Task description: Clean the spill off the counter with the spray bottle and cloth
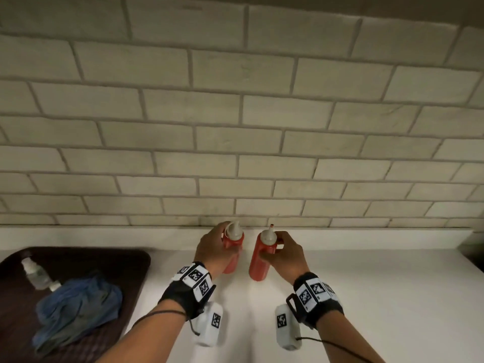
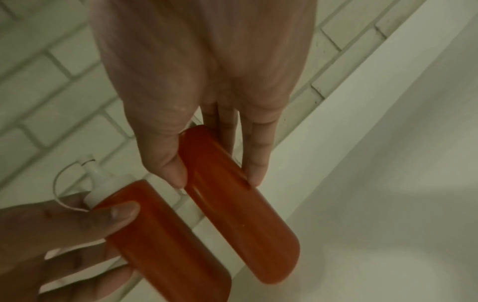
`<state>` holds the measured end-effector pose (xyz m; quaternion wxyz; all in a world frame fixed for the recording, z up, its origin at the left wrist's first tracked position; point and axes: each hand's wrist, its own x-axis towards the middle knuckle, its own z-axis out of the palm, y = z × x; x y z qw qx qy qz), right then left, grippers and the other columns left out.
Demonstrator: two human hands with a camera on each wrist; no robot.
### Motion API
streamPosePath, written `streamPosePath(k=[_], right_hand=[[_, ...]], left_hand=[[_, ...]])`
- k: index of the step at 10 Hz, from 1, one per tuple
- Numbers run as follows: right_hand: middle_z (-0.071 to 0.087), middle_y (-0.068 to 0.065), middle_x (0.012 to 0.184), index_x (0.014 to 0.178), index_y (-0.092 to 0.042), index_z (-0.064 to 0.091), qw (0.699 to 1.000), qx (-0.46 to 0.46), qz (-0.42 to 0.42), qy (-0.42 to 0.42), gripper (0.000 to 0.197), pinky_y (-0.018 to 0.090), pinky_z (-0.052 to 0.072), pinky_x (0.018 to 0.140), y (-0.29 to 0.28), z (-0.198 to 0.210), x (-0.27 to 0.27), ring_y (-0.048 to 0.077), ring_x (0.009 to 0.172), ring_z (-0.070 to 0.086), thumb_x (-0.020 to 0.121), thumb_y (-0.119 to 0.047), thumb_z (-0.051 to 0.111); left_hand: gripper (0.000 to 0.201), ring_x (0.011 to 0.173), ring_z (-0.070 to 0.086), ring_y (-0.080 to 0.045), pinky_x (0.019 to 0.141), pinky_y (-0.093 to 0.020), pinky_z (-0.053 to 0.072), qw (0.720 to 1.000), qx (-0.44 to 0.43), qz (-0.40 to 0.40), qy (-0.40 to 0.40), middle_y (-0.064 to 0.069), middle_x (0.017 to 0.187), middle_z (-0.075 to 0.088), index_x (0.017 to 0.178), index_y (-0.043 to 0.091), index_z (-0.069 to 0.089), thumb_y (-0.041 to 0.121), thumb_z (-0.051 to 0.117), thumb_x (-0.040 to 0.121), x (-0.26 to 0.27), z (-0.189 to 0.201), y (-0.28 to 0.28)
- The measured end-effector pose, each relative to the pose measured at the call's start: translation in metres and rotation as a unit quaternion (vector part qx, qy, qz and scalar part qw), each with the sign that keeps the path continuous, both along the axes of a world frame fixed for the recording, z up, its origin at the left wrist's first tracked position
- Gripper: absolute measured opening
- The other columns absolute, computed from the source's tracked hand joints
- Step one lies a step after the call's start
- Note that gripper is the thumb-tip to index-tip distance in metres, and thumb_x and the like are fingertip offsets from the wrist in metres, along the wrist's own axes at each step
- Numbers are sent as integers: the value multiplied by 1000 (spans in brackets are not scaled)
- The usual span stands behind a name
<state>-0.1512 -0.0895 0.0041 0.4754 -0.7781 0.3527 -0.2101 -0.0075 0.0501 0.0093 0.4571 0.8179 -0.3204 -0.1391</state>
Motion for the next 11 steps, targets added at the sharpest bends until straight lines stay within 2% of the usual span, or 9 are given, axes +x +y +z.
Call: streamPosePath(k=[1,2,3,4,7,8,9,10,11], right_hand=[[62,-9,104,118,-21,55,1000,-12,-10,14,54,27,48,84,-16,-9,21,13,94,61,70,-18,80],[61,-6,105,119,-19,56,999,-17,-17,24,55,31,49,86,-30,-17,39,18,98,61,69,-22,79],[63,-5,105,118,-20,57,999,-11,-25,29,54,31,50,85,-40,-22,53,18,98,62,68,-23,77],[64,-4,106,118,-21,57,999,-2,-29,32,55,31,49,86,-45,-26,65,17,97,60,67,-22,78],[61,-6,100,118,-20,58,999,13,-41,30,53,26,46,82,-43,-35,73,16,95,60,69,-16,76],[61,-7,101,120,-20,58,999,19,-48,17,53,28,48,85,-42,-37,72,15,96,60,70,-17,76],[60,-5,112,128,-21,51,998,35,-41,19,64,34,48,92,-36,-34,67,19,109,59,69,-22,78],[48,-1,133,145,-22,31,998,36,-16,42,92,42,43,102,-33,-40,53,23,122,48,67,-28,80],[46,0,134,147,-26,27,996,72,-36,26,92,35,45,96,-22,-49,20,25,121,50,72,-28,81]], left_hand=[[60,106,64,-18,98,-40,50,1000,-2,0,0,10,112,69,130,31,57,24,80,75,12,-4,-24],[61,108,65,-21,98,-42,51,1000,-4,5,11,4,117,71,130,31,58,20,80,74,22,-12,-43],[60,108,66,-21,98,-42,51,1000,2,15,27,6,113,71,128,32,60,16,78,73,29,-20,-57],[59,108,65,-21,99,-42,50,999,6,13,43,6,115,71,125,34,60,17,79,71,32,-26,-66],[60,104,66,-21,94,-41,52,999,10,17,37,6,109,72,121,36,61,20,80,67,35,-38,-70],[59,104,66,-21,94,-41,52,999,3,13,33,8,108,72,120,36,62,21,79,65,37,-40,-71],[68,107,64,-22,96,-42,51,999,8,0,45,9,110,68,127,36,56,20,81,65,35,-35,-68],[85,111,59,-19,97,-40,48,998,-1,-31,55,11,119,62,136,34,46,18,85,63,35,-35,-59],[88,117,55,-19,96,-35,45,995,-43,-13,94,8,130,53,142,29,41,20,85,67,31,-38,-37]])
